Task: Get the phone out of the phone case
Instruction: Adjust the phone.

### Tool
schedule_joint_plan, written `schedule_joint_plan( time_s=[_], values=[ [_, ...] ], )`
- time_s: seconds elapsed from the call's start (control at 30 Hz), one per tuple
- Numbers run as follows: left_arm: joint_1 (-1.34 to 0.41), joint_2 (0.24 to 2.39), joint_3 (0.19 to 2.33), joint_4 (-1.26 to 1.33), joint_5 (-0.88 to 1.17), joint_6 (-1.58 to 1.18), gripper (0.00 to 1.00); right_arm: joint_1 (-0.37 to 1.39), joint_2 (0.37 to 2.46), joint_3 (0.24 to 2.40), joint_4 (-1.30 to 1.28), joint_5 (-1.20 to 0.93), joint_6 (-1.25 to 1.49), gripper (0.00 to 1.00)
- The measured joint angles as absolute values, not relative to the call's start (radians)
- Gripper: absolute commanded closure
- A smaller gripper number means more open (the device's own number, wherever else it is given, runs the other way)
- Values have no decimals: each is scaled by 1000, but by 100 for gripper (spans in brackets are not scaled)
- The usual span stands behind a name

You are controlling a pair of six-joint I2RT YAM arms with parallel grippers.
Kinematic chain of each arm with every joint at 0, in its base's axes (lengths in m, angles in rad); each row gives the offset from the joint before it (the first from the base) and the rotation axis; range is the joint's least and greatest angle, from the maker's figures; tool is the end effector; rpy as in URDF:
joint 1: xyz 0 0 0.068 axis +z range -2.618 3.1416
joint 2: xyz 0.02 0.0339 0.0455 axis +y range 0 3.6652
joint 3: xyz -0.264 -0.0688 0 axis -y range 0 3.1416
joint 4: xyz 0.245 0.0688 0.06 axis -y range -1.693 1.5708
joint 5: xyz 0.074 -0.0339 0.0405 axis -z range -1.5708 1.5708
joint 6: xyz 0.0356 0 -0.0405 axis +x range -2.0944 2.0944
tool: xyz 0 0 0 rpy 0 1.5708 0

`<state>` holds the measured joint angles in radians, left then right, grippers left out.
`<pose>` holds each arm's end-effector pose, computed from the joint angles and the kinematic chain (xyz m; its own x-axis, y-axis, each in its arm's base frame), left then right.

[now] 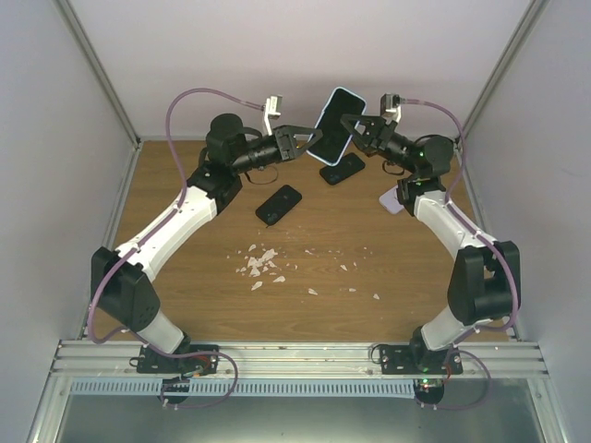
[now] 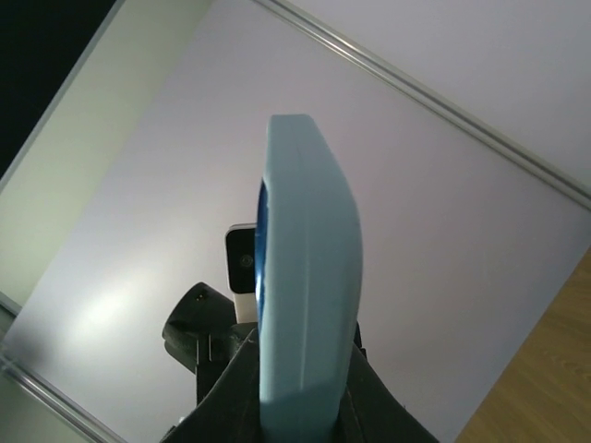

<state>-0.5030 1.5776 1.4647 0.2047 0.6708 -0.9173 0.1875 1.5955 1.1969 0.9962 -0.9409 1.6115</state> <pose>0.3165 -0.1994 0.4189 -0.6816 -0.3349 -0.6506 0.6231 0.2008 -0.7560 0.3425 0.0943 0.3911 -0.7880 0.4496 -0.4207 -0.5212 -0.1233 0.8445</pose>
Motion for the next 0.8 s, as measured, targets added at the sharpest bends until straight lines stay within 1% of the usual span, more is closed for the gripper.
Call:
schedule_joint_plan(
  time_s=[0.1,0.17,0.2,0.33,0.4,0.43,0.5,0.57,0.7,0.8],
  values=[
    [-503,1577,1448,213,668,-908,87,184,1599,1197,985,-952,1597,94],
    [-501,1577,1447,204,669,-885,79,177,1599,1196,977,-965,1584,96],
    [-498,1577,1447,197,671,-871,73,173,1599,1195,977,-974,1578,97],
    [-484,1574,1444,167,697,-805,38,144,1598,1174,968,-985,1559,98],
    [-463,1565,1433,155,727,-778,23,120,1598,1161,955,-989,1542,99],
    [-450,1560,1426,145,748,-767,19,108,1598,1155,953,-993,1535,99],
    [-426,1550,1414,134,782,-739,15,93,1597,1145,957,-999,1525,100],
    [-395,1542,1402,121,836,-701,14,86,1596,1131,971,-1010,1515,99],
    [-356,1539,1402,47,931,-596,14,77,1596,1098,1034,-1056,1509,99],
    [-352,1539,1401,-24,995,-521,16,71,1596,1076,1133,-1091,1533,100]
  ],
)
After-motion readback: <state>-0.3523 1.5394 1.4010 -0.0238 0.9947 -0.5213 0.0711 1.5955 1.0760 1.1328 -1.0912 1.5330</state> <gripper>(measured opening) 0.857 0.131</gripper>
